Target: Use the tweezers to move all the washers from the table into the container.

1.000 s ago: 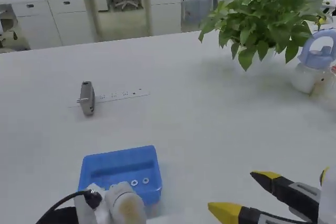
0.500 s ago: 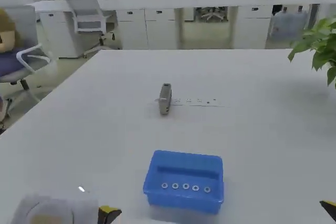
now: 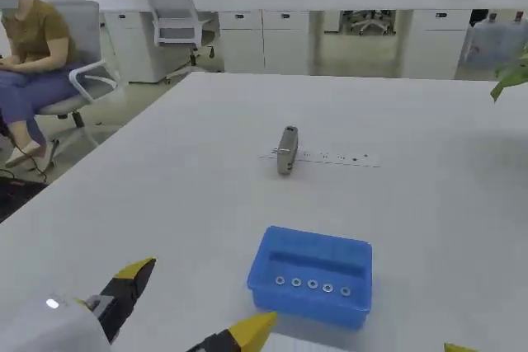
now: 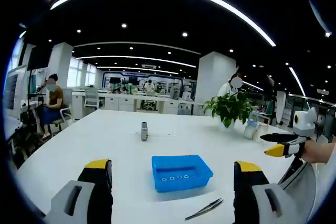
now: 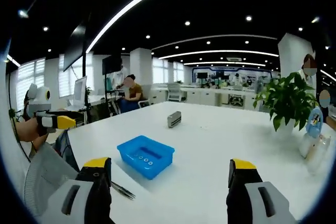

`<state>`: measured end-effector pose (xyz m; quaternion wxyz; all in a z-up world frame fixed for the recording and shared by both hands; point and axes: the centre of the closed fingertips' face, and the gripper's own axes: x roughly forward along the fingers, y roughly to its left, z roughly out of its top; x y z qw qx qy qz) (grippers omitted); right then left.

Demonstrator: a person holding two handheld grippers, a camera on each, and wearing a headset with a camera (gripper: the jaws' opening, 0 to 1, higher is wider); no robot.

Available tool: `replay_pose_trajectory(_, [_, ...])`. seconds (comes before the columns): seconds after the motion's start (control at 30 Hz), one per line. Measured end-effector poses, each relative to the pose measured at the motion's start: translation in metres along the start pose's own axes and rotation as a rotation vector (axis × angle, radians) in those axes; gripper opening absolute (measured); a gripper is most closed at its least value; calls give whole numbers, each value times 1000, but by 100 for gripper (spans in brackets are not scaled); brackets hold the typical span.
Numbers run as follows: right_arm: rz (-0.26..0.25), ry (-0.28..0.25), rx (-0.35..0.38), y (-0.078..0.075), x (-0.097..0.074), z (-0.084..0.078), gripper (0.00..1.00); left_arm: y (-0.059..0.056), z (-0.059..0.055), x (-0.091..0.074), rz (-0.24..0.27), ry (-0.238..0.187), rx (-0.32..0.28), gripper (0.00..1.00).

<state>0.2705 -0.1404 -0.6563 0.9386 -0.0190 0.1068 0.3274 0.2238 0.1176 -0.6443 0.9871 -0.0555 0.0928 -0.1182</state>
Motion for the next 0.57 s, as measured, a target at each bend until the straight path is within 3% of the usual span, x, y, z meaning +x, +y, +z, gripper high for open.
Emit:
replay_pose_trajectory(0.03, [-17, -20, 10, -4, -1, 3, 96, -2, 1, 1, -6, 2, 3, 99])
replay_pose_trajectory(0.1, [-22, -9, 29, -6, -3, 3, 99, -6, 4, 5, -16, -9, 14, 99])
replay_pose_trajectory(0.17, [-43, -24, -5, -10, -6, 7, 99, -11, 3, 9, -44, 11, 18, 99])
replay_pose_trajectory(0.3, [-83, 43, 28, -17, -12, -8, 99, -20, 1, 12, -90, 16, 71, 99])
replay_pose_trajectory(0.4, [-109, 13, 48, -20, -15, -6, 99, -19, -3, 16, -102, 43, 73, 99])
replay_pose_trajectory(0.57, [-94, 27, 52, -20, -12, -9, 97, -18, -1, 20, -99, 37, 70, 99])
